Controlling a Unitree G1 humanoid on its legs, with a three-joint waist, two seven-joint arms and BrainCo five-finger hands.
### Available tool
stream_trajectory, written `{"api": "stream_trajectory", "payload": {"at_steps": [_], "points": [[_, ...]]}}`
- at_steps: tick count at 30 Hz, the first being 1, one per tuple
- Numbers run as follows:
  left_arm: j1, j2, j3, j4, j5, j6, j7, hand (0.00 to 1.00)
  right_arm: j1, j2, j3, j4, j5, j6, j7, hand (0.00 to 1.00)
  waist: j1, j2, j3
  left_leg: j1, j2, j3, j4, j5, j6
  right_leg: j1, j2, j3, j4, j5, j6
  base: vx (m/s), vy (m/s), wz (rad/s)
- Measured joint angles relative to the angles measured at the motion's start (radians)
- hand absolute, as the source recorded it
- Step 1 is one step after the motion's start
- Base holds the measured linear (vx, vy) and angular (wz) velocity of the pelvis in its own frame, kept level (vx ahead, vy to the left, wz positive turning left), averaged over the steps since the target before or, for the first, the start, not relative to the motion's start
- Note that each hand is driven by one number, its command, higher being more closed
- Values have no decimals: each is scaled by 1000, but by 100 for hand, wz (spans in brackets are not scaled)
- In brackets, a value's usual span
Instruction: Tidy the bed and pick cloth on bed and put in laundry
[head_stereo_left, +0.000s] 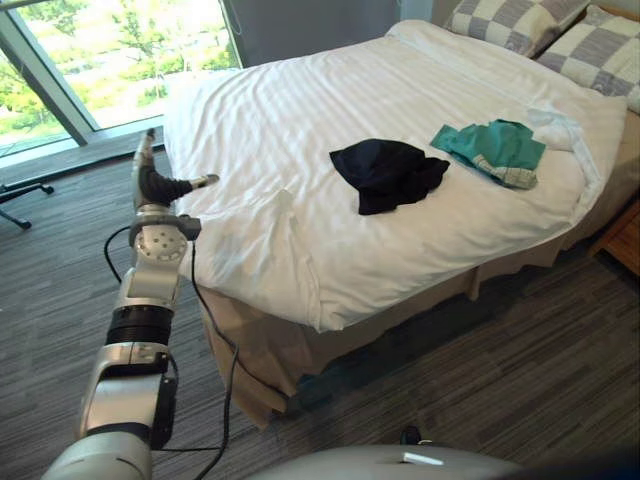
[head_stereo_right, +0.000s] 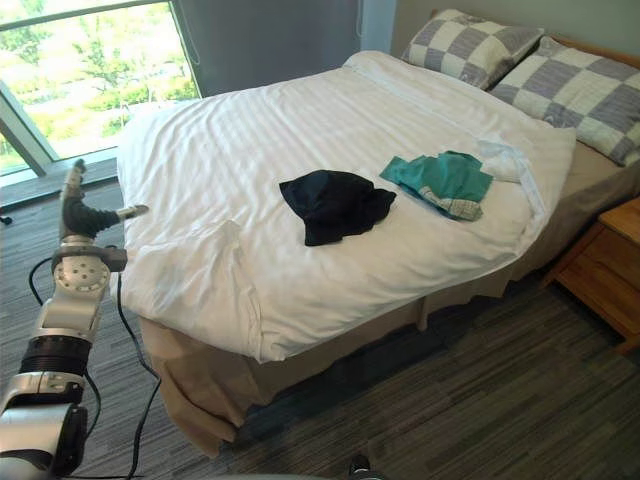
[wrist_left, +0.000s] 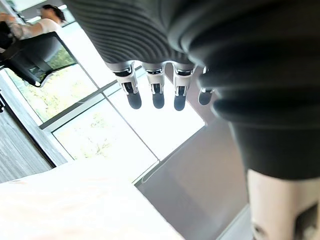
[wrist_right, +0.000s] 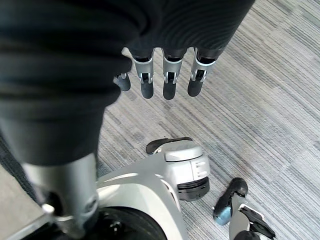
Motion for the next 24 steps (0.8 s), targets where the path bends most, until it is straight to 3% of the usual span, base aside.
{"api": "stream_trajectory", "payload": {"at_steps": [4, 6, 9, 13, 16, 24], "points": [[-104, 11, -44, 114, 47, 93, -18, 0, -21, -4, 16, -21, 22, 8, 10, 0, -3, -2, 28, -75, -4, 19, 3, 15, 5, -78, -4, 17, 6, 15, -2, -57, -19, -16], [-152, 11, -52, 171, 46, 131, -11, 0, -66, -6, 23, -21, 43, 8, 12, 0, -23, -11, 66, -123, -8, 20, 5, 36, 12, -130, -6, 30, 6, 41, -13, -43, -13, -11], [-227, 4, -61, 222, 45, 156, 9, 0, -131, -8, 30, -32, 83, -3, 14, 0, -32, -21, 129, -183, -16, 26, 8, 62, 25, -200, -9, 43, 7, 76, -38, -24, 11, -9], [-319, 5, -65, 228, 40, 179, 89, 0, -154, -18, 57, -75, 132, -32, 15, 0, -23, -28, 197, -240, -3, 26, 35, 62, 27, -256, -10, 47, 34, 77, -42, -7, 52, 4], [-423, 5, -65, 226, 39, 197, 120, 0, -161, -22, 82, -119, 163, -56, 33, 0, -14, -56, 242, -289, 3, 26, 62, 57, 34, -300, -16, 49, 53, 77, -42, -23, 48, 10], [-565, 5, -109, 149, 61, 283, 111, 0, -179, -48, 152, -230, 250, -56, 46, 0, -1, -100, 342, -452, 13, 25, 165, 28, 62, -453, -48, 69, 117, 78, -41, -57, 55, 5]]}}
